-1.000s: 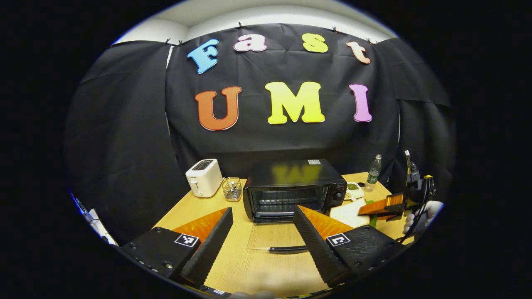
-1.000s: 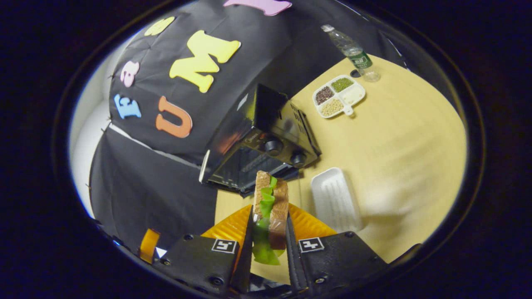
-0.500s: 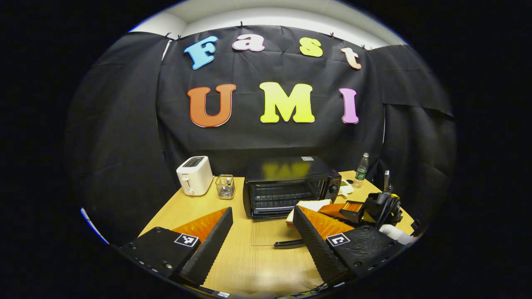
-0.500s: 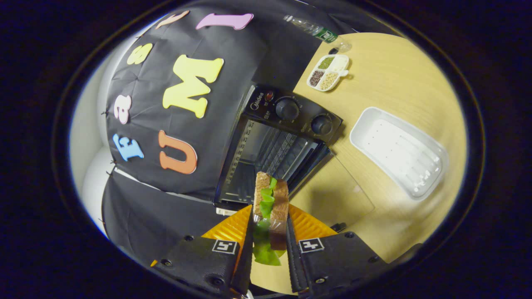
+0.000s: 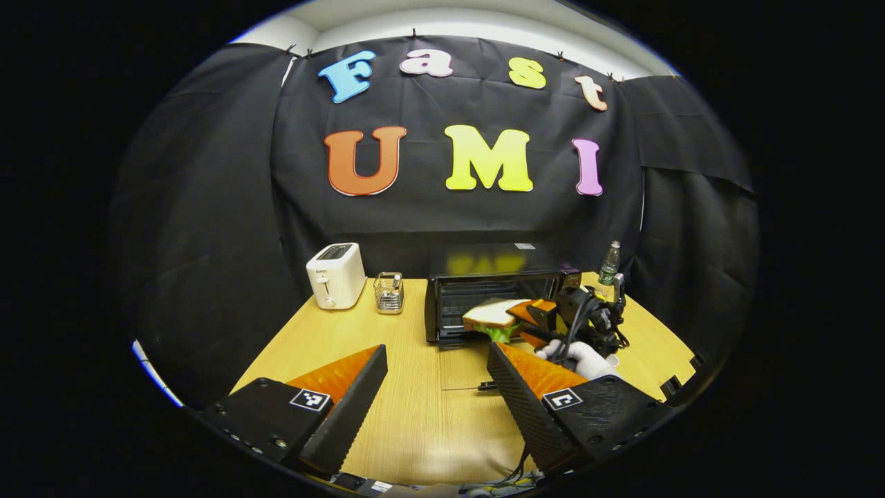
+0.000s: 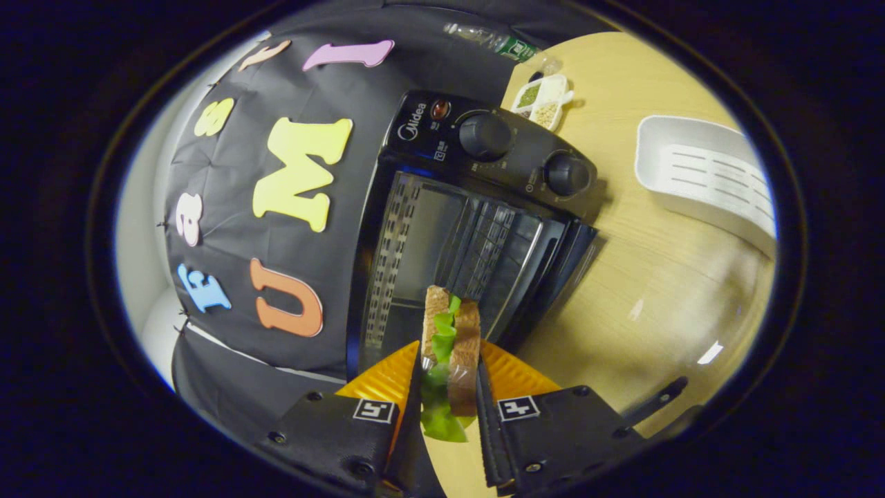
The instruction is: Open the electric oven with the left hand, put the food in, and close the electric oven.
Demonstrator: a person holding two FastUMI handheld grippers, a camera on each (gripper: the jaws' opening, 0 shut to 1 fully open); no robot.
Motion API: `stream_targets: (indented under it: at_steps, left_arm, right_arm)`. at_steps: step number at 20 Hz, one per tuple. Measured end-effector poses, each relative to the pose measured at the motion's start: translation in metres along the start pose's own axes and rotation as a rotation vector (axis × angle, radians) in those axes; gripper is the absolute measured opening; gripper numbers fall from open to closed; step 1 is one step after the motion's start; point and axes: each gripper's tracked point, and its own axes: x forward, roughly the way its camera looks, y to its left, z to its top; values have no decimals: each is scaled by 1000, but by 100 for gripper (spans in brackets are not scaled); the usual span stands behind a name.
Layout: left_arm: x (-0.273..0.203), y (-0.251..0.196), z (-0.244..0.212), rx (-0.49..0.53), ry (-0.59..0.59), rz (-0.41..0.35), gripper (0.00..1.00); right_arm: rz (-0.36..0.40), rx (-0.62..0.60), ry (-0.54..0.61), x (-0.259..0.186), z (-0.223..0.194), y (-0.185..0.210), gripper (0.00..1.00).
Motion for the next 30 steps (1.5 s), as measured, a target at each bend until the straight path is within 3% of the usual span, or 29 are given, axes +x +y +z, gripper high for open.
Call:
stream_targets:
  at_steps: [5, 9, 16, 19, 20, 25, 30]
  left_arm:
    - [4, -1, -6, -9, 18, -6, 95]
    - [7, -1, -2, -7, 5, -3, 95]
    - [12, -2, -12, -35, 22, -1, 95]
    - [14, -3, -10, -45, 16, -2, 96]
    - [15, -4, -8, -46, 8, -4, 95]
    - [18, -7, -5, -44, -7, -5, 96]
    - [18, -8, -4, -36, -22, -2, 95]
  right_arm:
    - [-18, 82, -62, 38, 5, -4, 37]
    - [-27, 55, -86, 57, 8, -6, 37]
    - [-102, -199, -64, 61, 13, -15, 46]
    - [-149, -323, -69, 55, 16, -21, 65]
    - [-160, -369, -80, 52, 19, -20, 77]
    - [-273, -660, -98, 44, 34, -33, 100]
    - [-290, -757, -116, 29, 44, -32, 96]
